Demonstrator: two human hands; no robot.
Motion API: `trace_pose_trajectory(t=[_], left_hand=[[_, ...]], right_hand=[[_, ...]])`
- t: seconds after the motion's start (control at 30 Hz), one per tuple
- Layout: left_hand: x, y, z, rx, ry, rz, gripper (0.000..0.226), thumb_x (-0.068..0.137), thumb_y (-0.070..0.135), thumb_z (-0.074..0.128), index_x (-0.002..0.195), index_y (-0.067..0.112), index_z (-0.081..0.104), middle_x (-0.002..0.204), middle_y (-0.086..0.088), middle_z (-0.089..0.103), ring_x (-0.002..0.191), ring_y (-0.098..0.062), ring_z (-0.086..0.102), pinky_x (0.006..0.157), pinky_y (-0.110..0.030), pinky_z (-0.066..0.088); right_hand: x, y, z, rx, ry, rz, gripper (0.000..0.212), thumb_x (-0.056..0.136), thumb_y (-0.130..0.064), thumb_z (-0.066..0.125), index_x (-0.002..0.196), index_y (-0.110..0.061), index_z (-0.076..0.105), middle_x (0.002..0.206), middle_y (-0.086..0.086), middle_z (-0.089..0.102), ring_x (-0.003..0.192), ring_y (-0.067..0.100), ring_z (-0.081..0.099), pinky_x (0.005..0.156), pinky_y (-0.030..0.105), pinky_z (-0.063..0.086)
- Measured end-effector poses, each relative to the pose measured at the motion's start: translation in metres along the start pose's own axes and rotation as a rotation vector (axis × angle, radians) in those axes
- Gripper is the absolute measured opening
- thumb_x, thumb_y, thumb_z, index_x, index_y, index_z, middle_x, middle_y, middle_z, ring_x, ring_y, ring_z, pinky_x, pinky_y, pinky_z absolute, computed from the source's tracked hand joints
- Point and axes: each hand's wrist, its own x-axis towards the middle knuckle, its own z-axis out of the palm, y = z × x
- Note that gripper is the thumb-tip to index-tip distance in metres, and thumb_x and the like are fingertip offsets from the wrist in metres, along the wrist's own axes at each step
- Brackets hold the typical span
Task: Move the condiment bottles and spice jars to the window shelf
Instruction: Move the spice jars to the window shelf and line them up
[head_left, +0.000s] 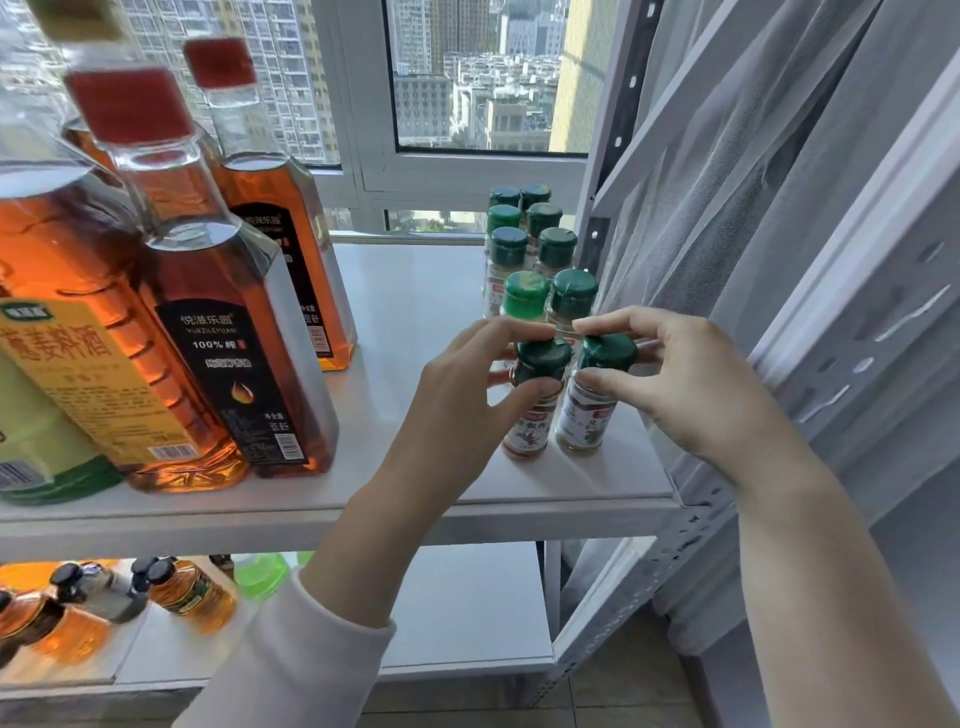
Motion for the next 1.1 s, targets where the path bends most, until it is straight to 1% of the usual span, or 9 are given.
trace_pose_trajectory(t=[0.07, 0.13, 0.17, 0.27, 0.37, 0.5, 0.63, 0.73, 1.1], left_hand=[[-0.001, 0.001, -0.002, -0.004, 0.000, 0.012, 0.042, 0.079, 0.029, 0.068, 0.117, 0.032, 0.049, 0.114, 0.013, 0.057, 0.100, 0.015, 0.051, 0.086, -0.003, 0.041], [0.003, 0.004, -0.007, -0.059, 0.082, 0.026, 0.045, 0.080, 0.041, 0.063, 0.120, 0.034, 0.044, 0.117, 0.016, 0.056, 0.108, 0.008, 0.053, 0.091, -0.008, 0.041], [0.010, 0.006, -0.010, -0.113, 0.156, 0.018, 0.039, 0.083, 0.040, 0.059, 0.120, 0.034, 0.045, 0.115, 0.018, 0.057, 0.108, 0.005, 0.055, 0.092, -0.011, 0.043], [0.045, 0.001, -0.021, -0.242, 0.350, -0.078, 0.024, 0.092, 0.025, 0.055, 0.116, 0.025, 0.052, 0.106, 0.012, 0.062, 0.095, 0.001, 0.061, 0.084, -0.012, 0.048], [0.085, -0.013, -0.020, -0.104, 0.262, -0.181, 0.028, 0.090, 0.024, 0.058, 0.118, 0.021, 0.056, 0.105, 0.008, 0.061, 0.089, 0.000, 0.058, 0.072, -0.004, 0.045], [0.113, -0.041, -0.008, -0.044, 0.181, -0.255, 0.032, 0.085, 0.025, 0.065, 0.115, 0.016, 0.059, 0.116, -0.002, 0.064, 0.103, -0.017, 0.060, 0.087, -0.028, 0.050], [0.120, -0.057, -0.001, -0.040, 0.194, -0.286, 0.033, 0.082, 0.024, 0.069, 0.113, 0.017, 0.060, 0.117, -0.004, 0.063, 0.103, -0.019, 0.059, 0.085, -0.028, 0.048], [0.122, -0.064, 0.004, -0.037, 0.176, -0.294, 0.037, 0.080, 0.022, 0.072, 0.113, 0.017, 0.058, 0.115, -0.005, 0.063, 0.101, -0.017, 0.059, 0.085, -0.028, 0.049], [0.123, -0.070, 0.005, -0.024, 0.155, -0.234, 0.041, 0.076, 0.014, 0.074, 0.114, 0.014, 0.059, 0.109, -0.005, 0.066, 0.092, -0.017, 0.062, 0.077, -0.023, 0.049]], right_hand=[[-0.003, -0.003, -0.002, 0.021, -0.002, 0.006, 0.041, 0.071, -0.031, 0.076, 0.110, -0.034, 0.064, 0.104, -0.011, 0.064, 0.088, -0.008, 0.056, 0.068, -0.001, 0.039], [-0.003, -0.010, -0.005, 0.064, 0.068, 0.002, 0.049, 0.070, -0.044, 0.069, 0.117, -0.035, 0.060, 0.117, -0.009, 0.062, 0.103, 0.004, 0.057, 0.082, 0.015, 0.042], [0.000, -0.016, -0.008, 0.078, 0.119, -0.003, 0.050, 0.072, -0.046, 0.065, 0.120, -0.033, 0.059, 0.118, -0.009, 0.061, 0.106, 0.007, 0.057, 0.084, 0.020, 0.042], [0.028, -0.033, -0.015, 0.006, 0.206, -0.008, 0.043, 0.081, -0.039, 0.065, 0.122, -0.028, 0.058, 0.113, -0.006, 0.061, 0.098, 0.007, 0.056, 0.076, 0.017, 0.042], [0.075, -0.047, -0.019, -0.147, 0.133, 0.043, 0.041, 0.083, -0.030, 0.068, 0.121, -0.018, 0.059, 0.118, 0.004, 0.062, 0.095, 0.012, 0.054, 0.077, 0.021, 0.037], [0.129, -0.055, -0.011, -0.413, -0.043, 0.167, 0.042, 0.083, -0.024, 0.068, 0.121, -0.006, 0.060, 0.123, 0.014, 0.060, 0.112, 0.027, 0.056, 0.094, 0.032, 0.044], [0.158, -0.047, 0.002, -0.509, -0.138, 0.260, 0.047, 0.080, -0.024, 0.072, 0.120, -0.002, 0.058, 0.115, 0.016, 0.062, 0.105, 0.030, 0.060, 0.093, 0.039, 0.050], [0.167, -0.043, 0.007, -0.506, -0.167, 0.278, 0.052, 0.077, -0.023, 0.075, 0.122, -0.003, 0.057, 0.119, 0.016, 0.061, 0.107, 0.030, 0.059, 0.093, 0.040, 0.050], [0.167, -0.036, 0.003, -0.425, -0.228, 0.240, 0.034, 0.078, -0.015, 0.073, 0.111, -0.011, 0.068, 0.115, 0.012, 0.065, 0.104, 0.027, 0.062, 0.091, 0.038, 0.052]])
